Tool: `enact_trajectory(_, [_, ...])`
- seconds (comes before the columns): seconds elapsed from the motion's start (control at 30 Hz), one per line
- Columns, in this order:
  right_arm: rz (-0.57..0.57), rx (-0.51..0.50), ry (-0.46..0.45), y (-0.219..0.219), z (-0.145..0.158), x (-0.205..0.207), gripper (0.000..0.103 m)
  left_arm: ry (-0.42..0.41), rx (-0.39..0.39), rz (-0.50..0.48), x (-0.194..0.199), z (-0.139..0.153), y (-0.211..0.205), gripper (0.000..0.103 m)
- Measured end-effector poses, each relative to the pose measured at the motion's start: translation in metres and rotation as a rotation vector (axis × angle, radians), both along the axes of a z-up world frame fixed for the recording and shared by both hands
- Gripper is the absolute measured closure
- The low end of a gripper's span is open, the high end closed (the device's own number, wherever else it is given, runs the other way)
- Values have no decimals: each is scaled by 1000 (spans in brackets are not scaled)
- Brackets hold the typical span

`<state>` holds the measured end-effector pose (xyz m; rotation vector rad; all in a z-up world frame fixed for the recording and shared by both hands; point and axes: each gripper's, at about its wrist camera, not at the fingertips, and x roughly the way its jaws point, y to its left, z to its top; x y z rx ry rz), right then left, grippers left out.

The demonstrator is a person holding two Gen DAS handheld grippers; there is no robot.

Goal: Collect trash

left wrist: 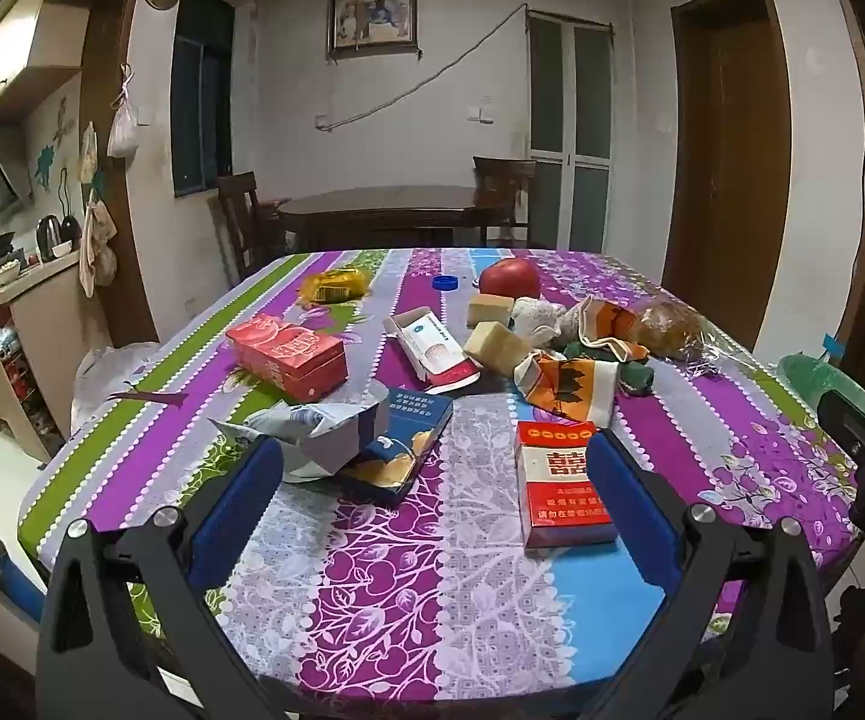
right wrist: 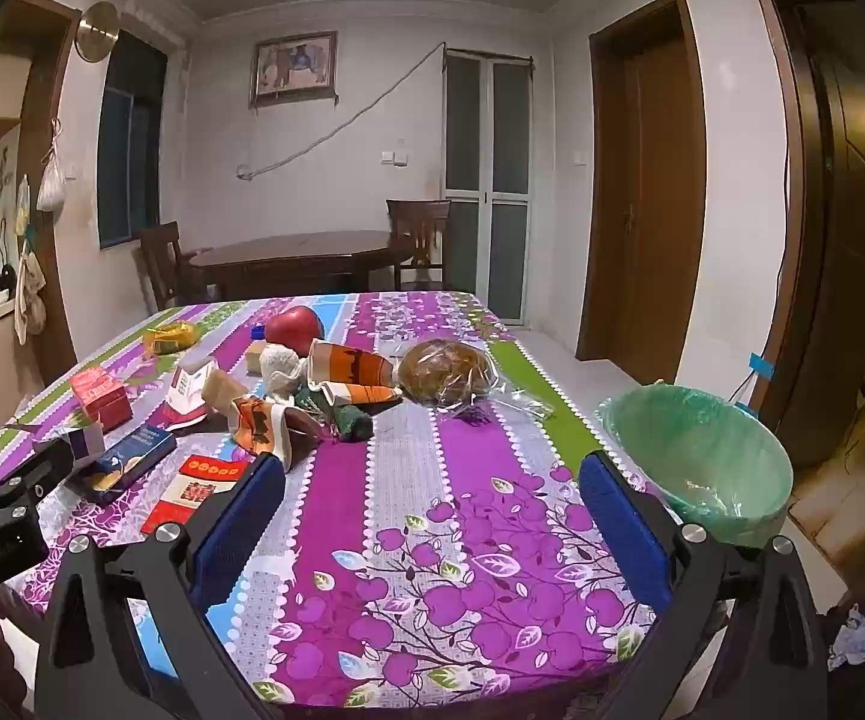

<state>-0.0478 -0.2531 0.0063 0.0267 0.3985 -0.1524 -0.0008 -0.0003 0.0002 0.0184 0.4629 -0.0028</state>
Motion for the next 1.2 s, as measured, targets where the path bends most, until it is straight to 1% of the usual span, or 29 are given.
enact_trajectory(0.3, [2, 3, 3, 0, 0, 1, 5, 22, -5, 10, -1, 2, -2, 6])
enact_trajectory(0.33, [4, 5, 3, 0, 0, 1, 5, 33, -13, 9, 3, -3, 3, 5])
enact_trajectory(0.43, [9, 9, -2, -1, 1, 1, 5, 44, -21, 9, 3, -4, 5, 6])
enact_trajectory(0.5, [5, 10, -13, 3, -6, 2, 5, 46, -25, 11, 0, -6, 8, 5])
enact_trajectory(0.53, [-4, 16, -31, 2, -8, 0, 5, 45, -24, 17, -1, -6, 9, 5])
enact_trajectory(0.6, [-14, 29, -34, -2, -3, -3, 5, 41, -19, 33, -3, -5, 11, 6])
enact_trajectory(0.77, [-12, 85, -13, -9, -4, 0, 5, 38, 7, 42, 1, -7, 7, 5])
enact_trajectory(0.87, [5, 51, 2, -1, -5, 0, 5, 45, 32, 57, 2, -7, 4, 5])
enact_trajectory(1.07, [41, 30, 6, 8, -4, -1, 5, 55, 10, 68, 2, -8, 10, 5])
enact_trajectory(1.2, [52, 27, 19, 10, -5, 1, 5, 70, 13, 61, 5, -9, 9, 5])
